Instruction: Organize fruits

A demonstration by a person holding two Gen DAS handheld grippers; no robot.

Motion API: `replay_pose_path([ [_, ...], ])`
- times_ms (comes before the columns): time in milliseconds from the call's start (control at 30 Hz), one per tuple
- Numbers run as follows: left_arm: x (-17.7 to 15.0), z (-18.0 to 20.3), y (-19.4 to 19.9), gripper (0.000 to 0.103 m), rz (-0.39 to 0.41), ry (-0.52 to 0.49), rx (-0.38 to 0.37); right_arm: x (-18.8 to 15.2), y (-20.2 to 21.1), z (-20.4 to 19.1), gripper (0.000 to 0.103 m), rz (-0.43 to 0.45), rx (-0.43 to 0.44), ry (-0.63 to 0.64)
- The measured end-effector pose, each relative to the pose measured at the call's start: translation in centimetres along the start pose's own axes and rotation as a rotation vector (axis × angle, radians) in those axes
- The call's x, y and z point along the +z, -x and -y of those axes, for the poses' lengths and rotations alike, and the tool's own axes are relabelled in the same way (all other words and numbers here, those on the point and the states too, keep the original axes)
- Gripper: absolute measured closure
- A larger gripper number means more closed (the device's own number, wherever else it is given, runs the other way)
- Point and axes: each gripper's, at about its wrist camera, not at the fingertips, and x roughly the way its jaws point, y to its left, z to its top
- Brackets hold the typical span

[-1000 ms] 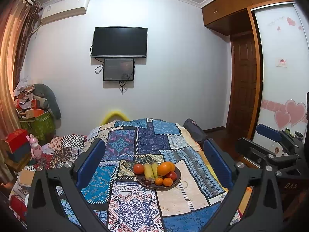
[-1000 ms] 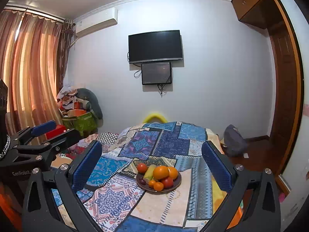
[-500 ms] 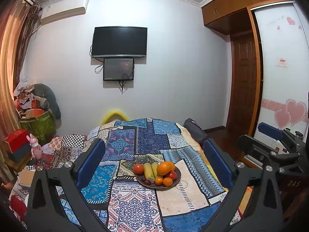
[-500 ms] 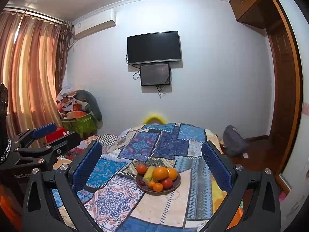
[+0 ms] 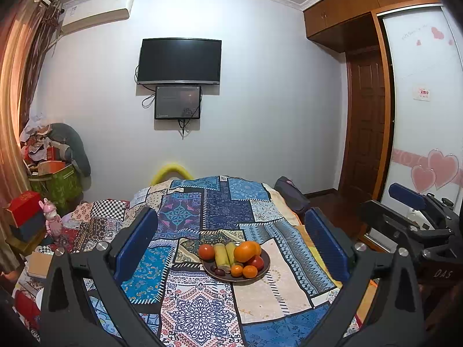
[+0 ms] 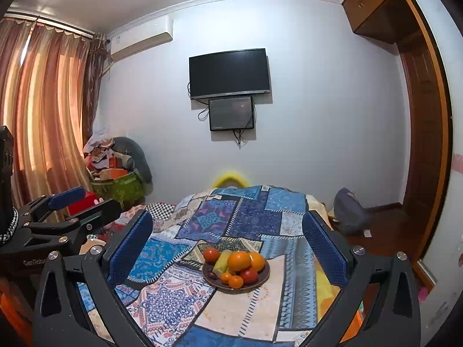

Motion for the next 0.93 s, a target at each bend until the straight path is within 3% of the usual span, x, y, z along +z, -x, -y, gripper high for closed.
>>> replay_pose_path([
  [933,0.04,0.68,0.22,0.000,-0.001,-0.015,-0.013,-0.05,-0.06,0.19,0.000,-0.009,-0.004,-0.001],
])
